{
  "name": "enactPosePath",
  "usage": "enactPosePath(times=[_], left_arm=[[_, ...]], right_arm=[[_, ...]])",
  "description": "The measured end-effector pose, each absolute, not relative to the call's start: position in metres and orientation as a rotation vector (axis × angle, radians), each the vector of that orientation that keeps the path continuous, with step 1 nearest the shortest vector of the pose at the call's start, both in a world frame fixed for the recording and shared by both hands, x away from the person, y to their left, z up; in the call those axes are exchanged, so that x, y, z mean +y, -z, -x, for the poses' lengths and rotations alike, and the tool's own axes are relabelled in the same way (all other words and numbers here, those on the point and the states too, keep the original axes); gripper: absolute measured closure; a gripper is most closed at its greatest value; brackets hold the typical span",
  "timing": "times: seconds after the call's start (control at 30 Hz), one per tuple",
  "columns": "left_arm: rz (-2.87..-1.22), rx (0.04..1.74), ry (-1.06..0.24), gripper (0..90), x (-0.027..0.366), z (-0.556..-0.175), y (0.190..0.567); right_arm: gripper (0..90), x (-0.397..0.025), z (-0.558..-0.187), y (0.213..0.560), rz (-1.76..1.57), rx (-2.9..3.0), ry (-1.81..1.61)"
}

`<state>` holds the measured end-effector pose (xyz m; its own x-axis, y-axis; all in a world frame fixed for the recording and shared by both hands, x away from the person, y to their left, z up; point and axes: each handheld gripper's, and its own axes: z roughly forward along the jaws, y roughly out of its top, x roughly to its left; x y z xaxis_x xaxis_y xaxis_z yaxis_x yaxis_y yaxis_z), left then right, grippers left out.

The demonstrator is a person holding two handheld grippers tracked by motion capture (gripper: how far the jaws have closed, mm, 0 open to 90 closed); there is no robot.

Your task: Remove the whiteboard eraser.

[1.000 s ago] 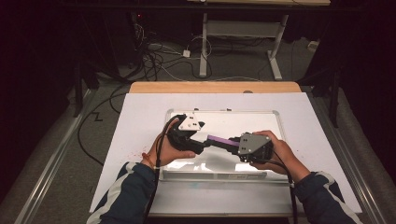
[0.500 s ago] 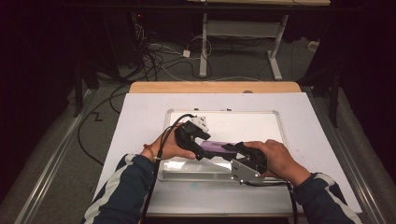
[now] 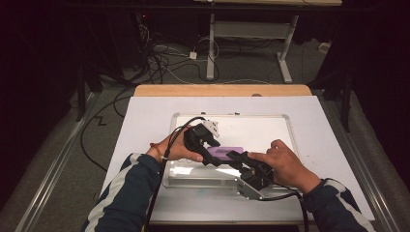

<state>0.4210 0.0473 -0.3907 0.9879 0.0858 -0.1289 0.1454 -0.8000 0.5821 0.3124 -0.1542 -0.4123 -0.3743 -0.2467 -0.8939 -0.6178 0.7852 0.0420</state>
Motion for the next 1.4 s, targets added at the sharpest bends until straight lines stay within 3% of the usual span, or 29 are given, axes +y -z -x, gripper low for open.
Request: enactPosePath(times=[0.57,0.67,0.73,0.83,1.4], left_arm=[[-2.529,0.147,0.011,34.4,0.044,-0.421,0.380],[-2.527,0.164,-0.042,34.9,0.047,-0.419,0.380],[-2.520,0.188,-0.074,35.1,0.050,-0.418,0.382],[-2.494,0.239,-0.135,35.3,0.056,-0.417,0.383],[-2.302,0.564,-0.445,35.9,0.096,-0.413,0.398]], right_arm=[[62.7,-0.157,-0.322,0.415,0.570,1.943,-0.487],[50.3,-0.158,-0.327,0.416,0.482,1.952,-0.522],[53.7,-0.161,-0.329,0.414,0.453,1.973,-0.537],[44.5,-0.165,-0.331,0.412,0.384,1.992,-0.579],[36.3,-0.237,-0.358,0.397,-0.442,2.105,-1.146]])
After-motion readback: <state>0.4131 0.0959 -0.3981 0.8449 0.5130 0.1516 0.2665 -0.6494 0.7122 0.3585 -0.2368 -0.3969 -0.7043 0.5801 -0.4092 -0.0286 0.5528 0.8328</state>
